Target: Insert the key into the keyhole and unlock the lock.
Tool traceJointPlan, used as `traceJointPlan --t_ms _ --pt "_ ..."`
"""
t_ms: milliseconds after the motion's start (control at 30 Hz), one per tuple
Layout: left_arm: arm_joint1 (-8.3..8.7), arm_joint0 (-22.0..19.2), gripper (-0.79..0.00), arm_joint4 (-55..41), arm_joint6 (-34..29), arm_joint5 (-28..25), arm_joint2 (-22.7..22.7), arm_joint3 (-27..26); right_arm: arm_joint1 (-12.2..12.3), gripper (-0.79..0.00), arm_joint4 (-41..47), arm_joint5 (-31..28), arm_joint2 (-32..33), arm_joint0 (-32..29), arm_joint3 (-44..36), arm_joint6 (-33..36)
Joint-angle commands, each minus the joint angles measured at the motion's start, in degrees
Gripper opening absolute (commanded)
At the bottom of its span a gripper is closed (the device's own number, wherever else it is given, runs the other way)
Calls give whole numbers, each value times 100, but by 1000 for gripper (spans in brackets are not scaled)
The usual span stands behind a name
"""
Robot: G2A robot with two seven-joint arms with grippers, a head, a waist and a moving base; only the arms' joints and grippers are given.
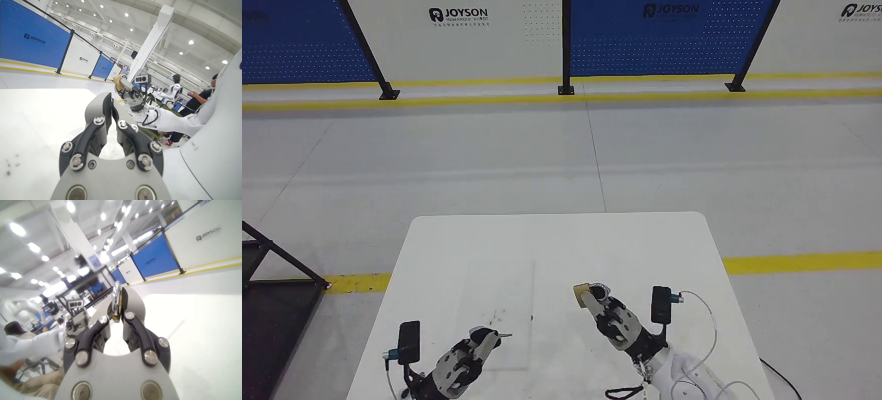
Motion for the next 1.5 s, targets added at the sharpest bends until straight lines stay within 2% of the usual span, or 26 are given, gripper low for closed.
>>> traceJointPlan --t_ms 0,200,367,533,633,800,1167,1300,1467 --pt "-10 -89 -785 -160 -67 152 118 -5 -55 -785 363 28 -222 165 131 87" --pt "-86 -173 -785 -1021 493 -76 641 47 -195 -785 1529 -495 -620 416 579 -277" --pt "-172 -314 -785 -1213 845 -76 1226 -11 -301 -785 2113 -1042 -829 521 943 -672" --pt "-282 -534 -785 -833 1208 11 1672 36 -389 -785 2001 -1240 -987 549 1021 -879" --pt "-357 -662 -785 -485 1474 272 1892 119 -452 -785 1743 -1206 -1036 521 1030 -1186" --pt "-461 -879 -785 -207 1887 813 2178 313 -457 -785 1704 -1182 -1035 523 1035 -1201" --pt "-612 -1544 -785 -45 1998 1583 2625 688 -457 -785 1704 -1182 -1035 523 1035 -1201" --pt "-675 -1694 -785 227 2258 1856 2821 826 -457 -785 1704 -1182 -1035 523 1035 -1201" --pt "-723 -1815 -785 299 2444 1958 2980 953 -457 -785 1704 -1182 -1035 523 1035 -1201"
